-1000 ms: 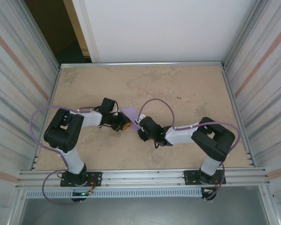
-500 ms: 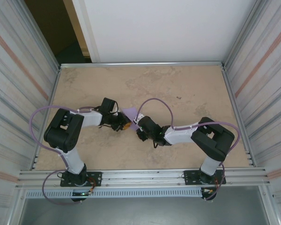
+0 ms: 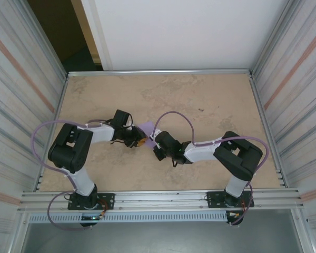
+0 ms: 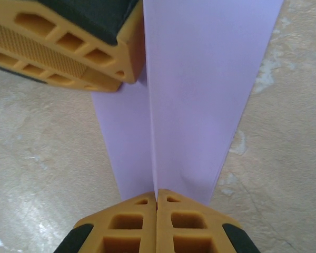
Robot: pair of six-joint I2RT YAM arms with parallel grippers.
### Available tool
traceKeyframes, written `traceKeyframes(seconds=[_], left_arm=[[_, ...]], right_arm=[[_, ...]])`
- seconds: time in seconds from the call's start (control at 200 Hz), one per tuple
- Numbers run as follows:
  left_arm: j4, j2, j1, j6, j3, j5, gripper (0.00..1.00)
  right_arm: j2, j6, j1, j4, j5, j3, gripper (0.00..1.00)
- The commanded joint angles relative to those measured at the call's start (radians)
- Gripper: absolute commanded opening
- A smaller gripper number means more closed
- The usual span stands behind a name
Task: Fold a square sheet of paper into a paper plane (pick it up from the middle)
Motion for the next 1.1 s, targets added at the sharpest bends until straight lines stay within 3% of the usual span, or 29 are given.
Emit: traceKeyframes(seconds=[0.0, 0.225, 0.541, 0.792, 1.092], left_arm=[[-0.086, -0.087, 0.025, 0.039, -0.002, -0.074, 0.22], [-0.085, -0.191, 0.062, 0.029, -0.09, -0.13, 0.23], [0.079, -0.299, 0.072, 0.003, -0.219, -0.082, 0.25], [0.241, -0.261, 0.023, -0.009, -0.249, -0.004, 0.31], [0.258, -0.183, -0.041, 0.058, -0.169, 0.022, 0.35]], right_arm=[[-0.013, 0.05, -0.015, 0.003, -0.065, -0.015, 0.04], [-0.008, 0.125, -0.04, -0.001, -0.152, -0.032, 0.03], [-0.014, 0.242, -0.086, -0.026, -0.298, -0.04, 0.03], [-0.009, 0.374, -0.161, 0.052, -0.467, -0.084, 0.04], [-0.008, 0.46, -0.24, 0.169, -0.598, -0.136, 0.04]])
